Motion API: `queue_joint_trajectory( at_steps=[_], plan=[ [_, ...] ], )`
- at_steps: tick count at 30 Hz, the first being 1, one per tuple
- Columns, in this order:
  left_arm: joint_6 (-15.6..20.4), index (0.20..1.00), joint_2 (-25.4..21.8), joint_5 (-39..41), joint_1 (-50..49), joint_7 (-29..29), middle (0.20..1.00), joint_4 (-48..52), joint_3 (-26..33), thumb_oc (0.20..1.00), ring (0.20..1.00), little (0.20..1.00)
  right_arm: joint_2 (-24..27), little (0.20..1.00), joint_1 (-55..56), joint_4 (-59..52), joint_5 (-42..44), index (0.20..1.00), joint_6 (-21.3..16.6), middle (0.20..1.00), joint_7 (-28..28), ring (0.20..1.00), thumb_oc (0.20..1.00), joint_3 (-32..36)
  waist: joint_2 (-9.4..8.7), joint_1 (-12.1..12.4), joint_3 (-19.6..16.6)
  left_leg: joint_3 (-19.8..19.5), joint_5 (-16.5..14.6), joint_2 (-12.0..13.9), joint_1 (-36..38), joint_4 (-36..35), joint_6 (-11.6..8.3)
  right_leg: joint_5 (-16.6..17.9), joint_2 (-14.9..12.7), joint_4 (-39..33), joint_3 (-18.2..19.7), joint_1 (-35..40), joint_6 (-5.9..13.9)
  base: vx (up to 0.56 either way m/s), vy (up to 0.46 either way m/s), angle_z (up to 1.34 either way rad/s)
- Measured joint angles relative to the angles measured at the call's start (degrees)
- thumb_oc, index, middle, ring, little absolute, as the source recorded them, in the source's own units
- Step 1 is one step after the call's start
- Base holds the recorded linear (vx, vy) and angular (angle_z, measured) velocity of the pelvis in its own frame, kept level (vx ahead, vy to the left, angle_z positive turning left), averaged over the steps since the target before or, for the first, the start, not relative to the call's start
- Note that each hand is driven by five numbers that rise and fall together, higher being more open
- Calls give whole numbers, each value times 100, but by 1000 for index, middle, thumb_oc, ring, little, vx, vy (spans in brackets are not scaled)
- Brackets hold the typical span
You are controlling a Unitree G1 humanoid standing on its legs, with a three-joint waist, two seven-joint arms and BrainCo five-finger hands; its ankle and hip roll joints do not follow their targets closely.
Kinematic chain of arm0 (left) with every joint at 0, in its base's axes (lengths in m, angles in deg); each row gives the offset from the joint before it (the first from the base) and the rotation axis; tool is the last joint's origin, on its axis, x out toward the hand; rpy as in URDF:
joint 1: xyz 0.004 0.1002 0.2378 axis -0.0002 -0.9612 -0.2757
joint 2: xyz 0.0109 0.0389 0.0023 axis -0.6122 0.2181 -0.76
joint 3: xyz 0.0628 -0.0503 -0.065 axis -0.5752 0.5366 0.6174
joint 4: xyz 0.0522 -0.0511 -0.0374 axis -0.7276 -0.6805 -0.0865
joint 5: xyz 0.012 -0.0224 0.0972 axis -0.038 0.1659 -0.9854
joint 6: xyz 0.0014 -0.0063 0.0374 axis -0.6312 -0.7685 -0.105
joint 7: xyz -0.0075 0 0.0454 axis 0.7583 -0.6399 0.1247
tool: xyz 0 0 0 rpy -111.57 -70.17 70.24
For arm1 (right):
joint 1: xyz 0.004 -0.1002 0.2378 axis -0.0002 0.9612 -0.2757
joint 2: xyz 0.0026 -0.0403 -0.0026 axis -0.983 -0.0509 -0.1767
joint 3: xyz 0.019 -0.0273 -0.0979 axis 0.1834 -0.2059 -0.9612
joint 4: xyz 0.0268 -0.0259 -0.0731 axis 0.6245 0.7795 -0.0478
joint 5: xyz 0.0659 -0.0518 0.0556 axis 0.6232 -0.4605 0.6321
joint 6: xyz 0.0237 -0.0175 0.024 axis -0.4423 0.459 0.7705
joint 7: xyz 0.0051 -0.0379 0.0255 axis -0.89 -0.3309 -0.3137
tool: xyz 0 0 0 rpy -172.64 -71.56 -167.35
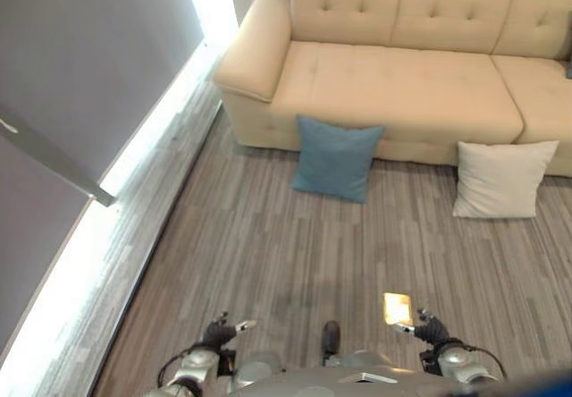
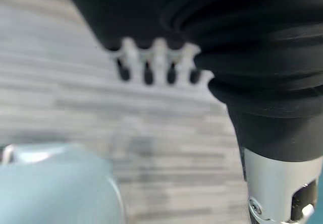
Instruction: Pick up all the scattered cushions and arrange them neatly on the sofa.
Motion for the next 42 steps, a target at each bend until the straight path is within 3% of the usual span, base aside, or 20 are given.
queue_joint_trajectory(
  at_steps=[3, 7, 8, 9, 10, 13, 15, 17, 20, 26, 28, 29, 31, 32, 34, 35, 38, 39, 40, 42],
  plan=[
    [8, 1000, 19, -6, -76, 11, 1000, 90, -62, 1000, 1000, 1000, 43, 1000, -8, 13, -1, 1000, 1, 1000, -6, 1000, 1000, -19, 57, -24, 35, 120, 946, 8, -127, -1598, -47, -226, 82, 1, -25, 233, 117, 188, 35, -4],
    [23, 1000, 23, -1, -97, 30, 1000, 65, -4, 1000, 1000, 1000, 87, 1000, 36, 100, -2, 1000, 6, 1000, -3, 1000, 1000, -13, 215, -2, -4, 131, 1477, 34, -308, -1561, -6, -508, 180, 31, 51, 587, 108, 265, 113, -19],
    [22, 1000, 39, -3, -165, 33, 1000, 5, 31, 1000, 1000, 1000, 92, 1000, 58, 157, -4, 1000, 8, 1000, -1, 1000, 1000, 11, 301, 38, -57, 184, 1580, 31, -128, -1532, 173, -634, 175, 35, 151, 750, 240, 384, 237, -33],
    [11, 1000, 6, -4, -270, 34, 1000, -80, 43, 1000, 1000, 1000, 22, 1000, 149, 168, -3, 1000, 2, 1000, -1, 1000, 1000, 57, 243, 0, -156, 238, 1553, -130, 177, -1762, 559, -761, 24, 51, 192, 927, 377, 278, 185, -29],
    [6, 1000, 13, -5, -287, 35, 1000, -137, 30, 1000, 1000, 1000, 2, 1000, 189, 199, -7, 1000, 11, 1000, 10, 1000, 1000, 76, 249, 7, -171, 250, 1495, -232, 406, -1910, 714, -846, -83, 332, 187, 932, 505, 279, 260, -4],
    [-24, 1000, -6, -7, -134, 38, 1000, -151, -67, 1000, 1000, 1000, -28, 1000, 215, 118, -11, 1000, 12, 1000, 13, 1000, 1000, 62, 327, 18, -178, 222, 1186, -339, 671, -1888, 914, -1219, -276, 2112, 257, 308, 864, 157, 185, -1],
    [-22, 1000, -49, -7, -74, 36, 1000, -131, -204, 1000, 1000, 1000, -38, 1000, 190, -22, -9, 1000, 5, 1000, 18, 1000, 1000, 59, 341, 5, -171, 189, 1034, -422, 913, -1912, 1019, -1377, -583, 4153, 211, -676, 968, 162, 95, 14],
    [-16, 1000, -135, -10, 24, 28, 1000, -124, -301, 1000, 1000, 1000, -67, 1000, 150, -130, -9, 1000, 0, 1000, 20, 1000, 1000, 51, 294, 10, -139, 181, 874, -552, 1124, -1919, 1075, -1497, -796, 4504, 258, -1207, 976, 242, 31, 3],
    [-12, 1000, -180, -9, 48, -2, 1000, -117, -276, 1000, 1000, 1000, -59, 1000, 83, -406, -14, 1000, -8, 1000, 19, 1000, 1000, 53, 343, -9, -8, 210, 636, -504, 1412, -1994, 887, -1381, -768, 3246, -83, -1663, 937, 270, -39, -10],
    [-14, 1000, -168, -11, -131, -27, 1000, -139, -52, 1000, 1000, 1000, -95, 1000, 201, -428, -18, 1000, 11, 1000, 22, 1000, 1000, 58, 193, -222, 16, 141, 138, -497, 1949, -1990, 771, -84, -201, 1379, 19, -1928, 871, 265, -73, 5],
    [-12, 1000, -102, -14, -184, 53, 1000, -126, -66, 1000, 1000, 1000, -88, 1000, 227, -407, -29, 1000, 9, 1000, 24, 1000, 1000, 74, 239, -324, -15, -1, -67, -357, 2261, -1953, 616, 346, -125, 1324, -188, -1629, 538, 253, -120, 30],
    [-10, 1000, -63, -14, -209, 61, 1000, -124, -64, 1000, 1000, 1000, -94, 1000, 235, -391, -32, 1000, 8, 1000, 31, 1000, 1000, 72, 285, -316, -39, -46, -133, -271, 2316, -1797, 513, 347, -17, 1195, -197, -1440, 329, 151, -84, 18],
    [3, 1000, -31, -12, -201, 99, 1000, -126, -36, 1000, 1000, 1000, -83, 1000, 265, -383, -61, 1000, 3, 1000, 53, 1000, 1000, 63, 245, -269, -100, -36, -176, -264, 2007, -782, 316, 528, 18, 474, -193, -829, 170, 109, -182, 5],
    [10, 1000, 6, -9, -248, 100, 1000, -129, -18, 1000, 1000, 1000, -34, 1000, 275, -387, -64, 1000, -4, 1000, 52, 1000, 1000, 63, 258, -232, -135, -45, -241, -263, 1865, -367, 220, 587, 28, 263, -176, -627, -32, 187, -273, 9],
    [60, 1000, 107, 0, -205, 162, 1000, -125, 51, 1000, 1000, 1000, 83, 1000, 245, -431, -51, 1000, -8, 1000, 52, 1000, 1000, 14, 235, -79, -128, -21, -170, -208, 848, 1737, -148, 472, 44, 21, -164, -344, -203, 151, -128, -5],
    [90, 1000, 107, 3, -226, 162, 1000, -125, 70, 1000, 1000, 1000, 61, 1000, 197, -421, -44, 1000, -13, 1000, 45, 1000, 1000, -93, 229, 17, -129, -36, -192, -150, 668, 1842, -141, 409, 57, 22, -129, -202, -267, 150, -26, -14],
    [87, 1000, 55, 120, -167, 159, 1000, -98, 150, 1000, 1000, 1000, -8, 1000, 117, -385, -12, 1000, -14, 1000, 53, 1000, 1000, -190, 69, 21, -53, -99, -183, -62, 345, 1177, -144, 260, 44, 23, -162, -43, -287, 194, 15, -1],
    [79, 1000, 34, 141, -116, 156, 1000, -67, 149, 1000, 1000, 1000, 1, 1000, 110, -386, -6, 1000, -17, 1000, 46, 1000, 1000, -188, 20, 3, -20, -150, -76, -63, 231, 107, -106, 105, 53, 20, -166, 37, -117, 335, 74, 0],
    [77, 1000, 37, 156, -117, 159, 1000, -8, 143, 1000, 1000, 1000, 50, 1000, 125, -309, -5, 1000, -11, 1000, 38, 1000, 1000, -166, 21, -19, 16, -227, 369, -55, 328, -1157, -62, 60, 69, 25, -166, 147, -46, 227, 73, -10],
    [79, 1000, 6, 166, -153, 158, 1000, -17, 148, 1000, 1000, 1000, 94, 1000, 134, -207, -6, 1000, -8, 1000, 22, 1000, 1000, -163, 87, -9, 7, -418, 871, -60, 214, -1451, -69, -118, 137, 19, -96, 306, 131, 157, 69, -19]
  ],
)
